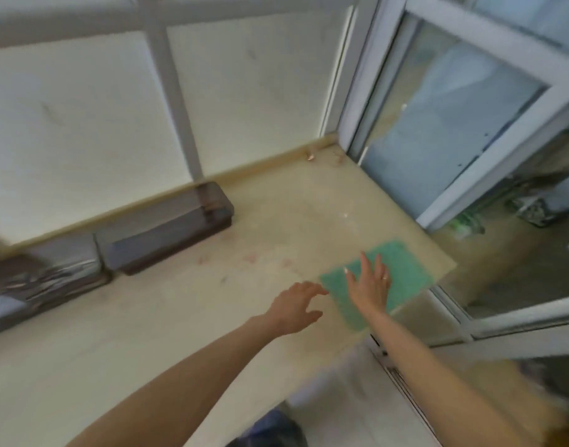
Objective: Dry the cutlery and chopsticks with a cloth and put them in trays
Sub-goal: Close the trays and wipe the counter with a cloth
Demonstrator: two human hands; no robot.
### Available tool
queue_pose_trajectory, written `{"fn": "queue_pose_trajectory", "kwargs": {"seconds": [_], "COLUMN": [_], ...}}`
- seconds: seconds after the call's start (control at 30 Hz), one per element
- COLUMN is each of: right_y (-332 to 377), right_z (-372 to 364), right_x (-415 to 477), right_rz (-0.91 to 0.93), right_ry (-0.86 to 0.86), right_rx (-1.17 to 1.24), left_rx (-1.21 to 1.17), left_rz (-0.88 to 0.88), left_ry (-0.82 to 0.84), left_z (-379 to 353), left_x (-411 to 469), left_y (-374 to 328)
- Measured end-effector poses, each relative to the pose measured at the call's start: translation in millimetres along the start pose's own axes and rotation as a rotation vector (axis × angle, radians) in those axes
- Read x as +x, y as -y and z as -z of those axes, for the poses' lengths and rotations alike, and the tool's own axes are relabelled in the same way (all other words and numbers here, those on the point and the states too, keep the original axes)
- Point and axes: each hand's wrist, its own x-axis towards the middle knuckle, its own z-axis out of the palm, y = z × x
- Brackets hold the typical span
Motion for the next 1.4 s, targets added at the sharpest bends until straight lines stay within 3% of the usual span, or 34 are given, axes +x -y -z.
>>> {"fn": "queue_pose_trajectory", "kwargs": {"seconds": [0.13, 0.3, 0.4, 0.5, 0.63, 0.87, 0.97, 1.07, 1.23, 1.4], "right_y": [-46, -56, -55, -56, -50, -31, 4, 60, 98, 110], "right_z": [6, -5, -22, -33, -46, -52, -65, -88, -103, -108], "right_x": [38, 56, 59, 58, 52, 41, 18, -16, -33, -47], "right_rz": [-0.161, -0.211, -0.173, -0.128, 0.119, 0.324, 0.551, 0.798, 0.833, 0.908], "right_ry": [-0.063, -0.008, -0.02, -0.065, -0.152, -0.13, -0.073, -0.025, 0.025, 0.088], "right_rx": [-0.015, -0.035, -0.102, -0.191, -0.282, -0.254, -0.232, -0.188, -0.194, -0.2], "left_rx": [0.364, 0.557, 0.657, 0.727, 0.756, 0.573, 0.394, 0.227, 0.069, -0.048], "left_rz": [-0.193, -0.12, -0.212, -0.194, -0.177, -0.058, -0.03, 0.128, 0.285, 0.414], "left_ry": [0.161, 0.282, 0.147, 0.097, 0.043, -0.14, -0.358, -0.504, -0.679, -0.723], "left_z": [-24, -40, -47, -57, -70, -73, -72, -65, -59, -77], "left_x": [53, 75, 72, 63, 46, 1, -14, -38, -95, -128], "left_y": [-29, -33, -17, -12, -15, -8, -13, -11, 6, 7]}}
